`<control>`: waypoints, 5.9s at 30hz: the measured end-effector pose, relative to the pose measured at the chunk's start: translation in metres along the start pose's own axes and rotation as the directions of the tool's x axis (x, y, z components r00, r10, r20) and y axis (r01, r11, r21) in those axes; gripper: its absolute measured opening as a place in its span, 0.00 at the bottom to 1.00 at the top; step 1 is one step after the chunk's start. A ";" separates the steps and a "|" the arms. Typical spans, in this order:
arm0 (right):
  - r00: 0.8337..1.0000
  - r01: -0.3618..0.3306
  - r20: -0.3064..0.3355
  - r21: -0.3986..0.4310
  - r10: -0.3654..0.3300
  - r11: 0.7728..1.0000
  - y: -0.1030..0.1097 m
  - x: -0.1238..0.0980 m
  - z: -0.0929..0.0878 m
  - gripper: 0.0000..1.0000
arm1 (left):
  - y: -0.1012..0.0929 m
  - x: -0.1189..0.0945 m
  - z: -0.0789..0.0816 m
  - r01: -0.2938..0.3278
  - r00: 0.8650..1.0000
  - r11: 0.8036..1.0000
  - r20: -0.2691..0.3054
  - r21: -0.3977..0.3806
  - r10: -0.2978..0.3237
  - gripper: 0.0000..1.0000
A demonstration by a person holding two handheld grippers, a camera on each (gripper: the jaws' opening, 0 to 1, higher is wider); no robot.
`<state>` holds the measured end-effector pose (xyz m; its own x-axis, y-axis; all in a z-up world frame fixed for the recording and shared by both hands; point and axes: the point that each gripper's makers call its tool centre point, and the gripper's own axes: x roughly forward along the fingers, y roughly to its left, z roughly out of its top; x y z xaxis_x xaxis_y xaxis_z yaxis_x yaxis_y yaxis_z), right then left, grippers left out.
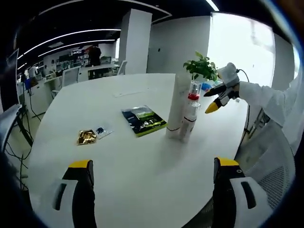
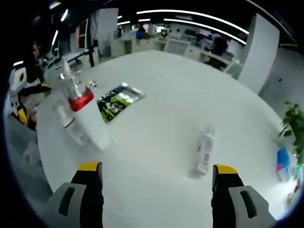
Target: Arrange the skincare products in the storage area until every visible bottle or jar stands upright without overlapping.
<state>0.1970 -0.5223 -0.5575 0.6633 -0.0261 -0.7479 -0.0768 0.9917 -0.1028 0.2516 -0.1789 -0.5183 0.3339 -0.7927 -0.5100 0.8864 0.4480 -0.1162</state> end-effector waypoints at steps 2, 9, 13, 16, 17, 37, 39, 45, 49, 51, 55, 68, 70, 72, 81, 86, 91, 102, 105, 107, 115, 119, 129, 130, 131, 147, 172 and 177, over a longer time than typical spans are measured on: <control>1.000 0.000 -0.007 0.002 0.000 1.000 -0.004 0.002 -0.001 0.90 | 0.002 0.002 -0.002 0.002 1.000 1.000 0.008 -0.014 -0.002 0.99; 0.999 0.005 -0.053 0.016 -0.004 1.000 -0.024 0.013 -0.006 0.83 | 0.000 0.003 0.009 -0.012 0.998 0.999 0.055 0.046 0.009 0.99; 0.995 -0.003 -0.101 0.037 0.007 0.999 -0.032 0.017 -0.012 0.71 | 0.002 0.003 0.005 -0.020 0.999 0.999 0.040 0.029 0.018 0.99; 0.994 -0.005 -0.111 0.052 0.011 0.999 -0.034 0.018 -0.012 0.65 | 0.004 0.002 0.004 -0.023 0.999 1.000 0.044 0.017 0.022 0.99; 0.994 -0.002 -0.113 0.050 0.008 0.999 -0.037 0.019 -0.011 0.64 | 0.004 0.002 0.004 -0.024 0.999 1.000 0.045 0.013 0.024 0.99; 0.975 -0.021 -0.218 0.083 0.039 0.996 -0.071 0.052 -0.021 0.41 | -0.001 0.003 0.004 -0.019 0.999 1.000 0.032 0.016 0.018 0.99; 0.973 -0.018 -0.226 0.092 0.038 0.996 -0.075 0.054 -0.021 0.39 | 0.003 0.003 0.002 -0.022 0.999 1.000 0.029 0.015 0.022 0.99; 0.970 -0.013 -0.238 0.107 0.039 0.994 -0.084 0.062 -0.018 0.33 | 0.007 0.004 -0.002 -0.019 1.000 1.000 0.021 0.018 0.018 0.99; 0.964 -0.007 -0.262 0.128 0.041 0.992 -0.094 0.073 -0.022 0.32 | 0.011 0.003 -0.003 -0.021 1.000 1.000 0.021 0.019 0.021 0.99; 0.961 -0.003 -0.272 0.134 0.039 0.991 -0.094 0.075 -0.024 0.30 | 0.010 0.004 -0.004 -0.022 1.000 1.000 0.014 0.020 0.022 0.98; 0.961 0.000 -0.273 0.140 0.039 0.990 -0.101 0.080 -0.021 0.29 | 0.010 0.004 -0.005 -0.022 1.000 0.999 0.012 0.025 0.021 0.98; 0.941 0.011 -0.336 0.142 0.038 0.990 -0.114 0.088 -0.020 0.24 | 0.005 0.005 -0.004 -0.012 1.000 1.000 0.015 0.016 0.011 0.98; 0.941 0.010 -0.337 0.143 0.039 0.990 -0.115 0.088 -0.020 0.23 | 0.005 0.005 -0.004 -0.007 1.000 1.000 0.015 0.017 0.007 0.98; 0.939 0.011 -0.341 0.141 0.038 0.990 -0.107 0.084 -0.021 0.22 | 0.005 0.005 -0.004 -0.005 1.000 1.000 0.014 0.017 0.004 0.98; 0.946 0.033 -0.322 0.165 0.022 0.986 -0.083 0.069 -0.024 0.14 | 0.004 0.005 -0.005 0.004 1.000 1.000 0.012 0.016 -0.004 0.99; 0.955 0.042 -0.295 0.200 0.019 0.979 -0.087 0.068 -0.025 0.12 | -0.005 0.005 -0.001 0.024 0.999 1.000 0.027 -0.005 -0.023 0.99; 0.953 0.042 -0.303 0.192 0.018 0.981 -0.084 0.067 -0.025 0.12 | -0.011 0.004 0.002 0.050 0.998 0.999 0.041 -0.010 -0.049 0.99; 0.958 0.015 -0.283 0.212 0.047 0.977 -0.070 0.055 -0.033 0.12 | -0.012 0.004 -0.001 0.053 0.998 0.999 0.027 -0.013 -0.053 0.99; 0.972 -0.023 -0.216 0.298 0.091 0.954 -0.059 0.051 -0.033 0.12 | -0.013 0.005 0.000 0.056 0.998 0.998 0.027 -0.009 -0.056 0.99; 0.977 -0.056 -0.170 0.383 0.130 0.922 -0.057 0.049 -0.032 0.12 | -0.014 0.005 0.000 0.065 0.998 0.998 0.027 -0.004 -0.064 0.99; 0.985 -0.140 -0.035 0.424 0.171 0.895 -0.031 0.020 -0.017 0.12 | -0.013 0.005 0.001 0.057 0.998 0.998 0.029 -0.003 -0.056 0.99; 0.983 -0.175 0.016 0.417 0.185 0.892 -0.011 0.006 -0.010 0.12 | -0.015 0.005 0.002 0.067 0.997 0.998 0.033 0.000 -0.067 0.99; 0.973 -0.229 0.102 0.390 0.205 0.892 0.016 -0.016 0.001 0.12 | -0.016 0.004 0.003 0.065 0.997 0.998 0.036 0.014 -0.065 0.99; 0.973 -0.230 0.107 0.385 0.205 0.894 0.020 -0.019 0.001 0.12 | -0.017 0.004 0.003 0.065 0.997 0.998 0.035 0.017 -0.066 0.99; 0.972 -0.232 0.110 0.383 0.205 0.894 0.023 -0.021 0.001 0.12 | -0.017 0.004 0.003 0.067 0.997 0.998 0.033 0.019 -0.068 0.99; 0.947 -0.306 0.208 0.367 0.243 0.878 0.048 -0.049 0.001 0.12 | -0.019 0.004 0.007 0.075 0.996 0.997 0.050 0.006 -0.075 0.99; 0.870 -0.437 0.369 0.274 0.326 0.857 0.113 -0.104 0.038 0.12 | -0.033 -0.007 0.044 0.139 0.971 0.988 0.203 -0.059 -0.125 0.89; 0.854 -0.463 0.381 0.242 0.356 0.853 0.129 -0.110 0.046 0.12 | -0.045 -0.007 0.060 0.178 0.956 0.982 0.248 -0.057 -0.159 0.87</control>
<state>0.1483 -0.3854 -0.4582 0.8223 0.3783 -0.4252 -0.1929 0.8881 0.4171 0.2288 -0.2183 -0.4579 0.2576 -0.9312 -0.2579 0.9120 0.3225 -0.2535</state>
